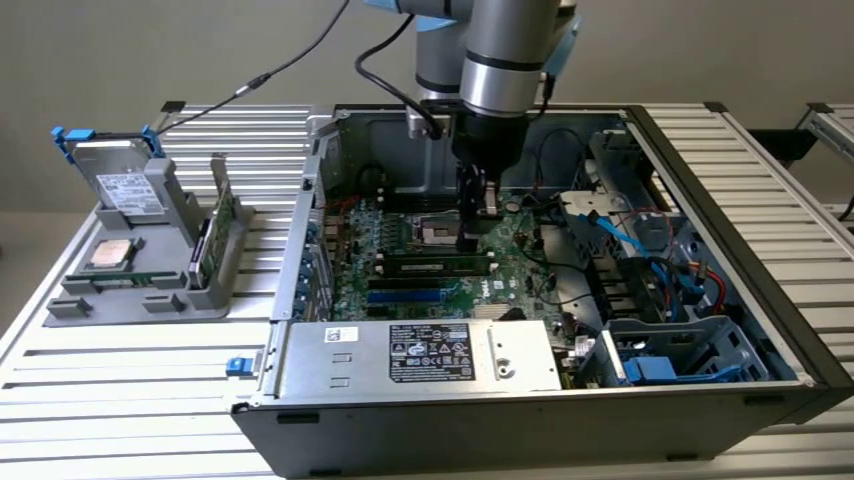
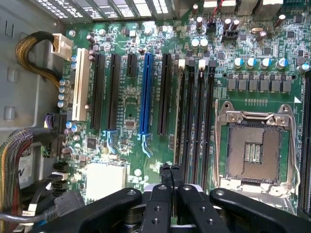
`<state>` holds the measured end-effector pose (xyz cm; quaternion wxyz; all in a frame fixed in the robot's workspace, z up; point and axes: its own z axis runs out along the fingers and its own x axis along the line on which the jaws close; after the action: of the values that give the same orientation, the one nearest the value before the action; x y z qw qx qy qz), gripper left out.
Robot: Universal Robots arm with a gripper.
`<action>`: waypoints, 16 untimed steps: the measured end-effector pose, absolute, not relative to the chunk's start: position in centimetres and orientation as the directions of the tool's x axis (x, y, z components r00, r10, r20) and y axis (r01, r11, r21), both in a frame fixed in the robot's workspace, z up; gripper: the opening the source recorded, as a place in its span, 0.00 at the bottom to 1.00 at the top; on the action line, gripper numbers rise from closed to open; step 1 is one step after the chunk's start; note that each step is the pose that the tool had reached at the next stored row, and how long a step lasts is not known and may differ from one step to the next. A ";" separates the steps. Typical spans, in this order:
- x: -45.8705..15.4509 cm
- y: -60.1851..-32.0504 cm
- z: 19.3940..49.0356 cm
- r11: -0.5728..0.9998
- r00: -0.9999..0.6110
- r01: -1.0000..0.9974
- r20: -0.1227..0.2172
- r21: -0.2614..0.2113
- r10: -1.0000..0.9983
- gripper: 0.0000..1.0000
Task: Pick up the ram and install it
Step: 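Press down the ram until it locks into place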
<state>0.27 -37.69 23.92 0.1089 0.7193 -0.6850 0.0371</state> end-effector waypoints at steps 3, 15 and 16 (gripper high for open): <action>0.3 -37.7 23.4 -0.038 0.059 -0.994 0.202 0.106 -0.978 0.10; 0.3 -37.7 22.3 -0.038 0.059 -0.994 0.199 0.106 -0.978 0.10; 0.3 -37.7 22.3 -0.038 0.059 -0.994 0.199 0.106 -0.978 0.10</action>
<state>0.28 -37.69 22.27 0.1074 0.7196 -0.6851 0.0357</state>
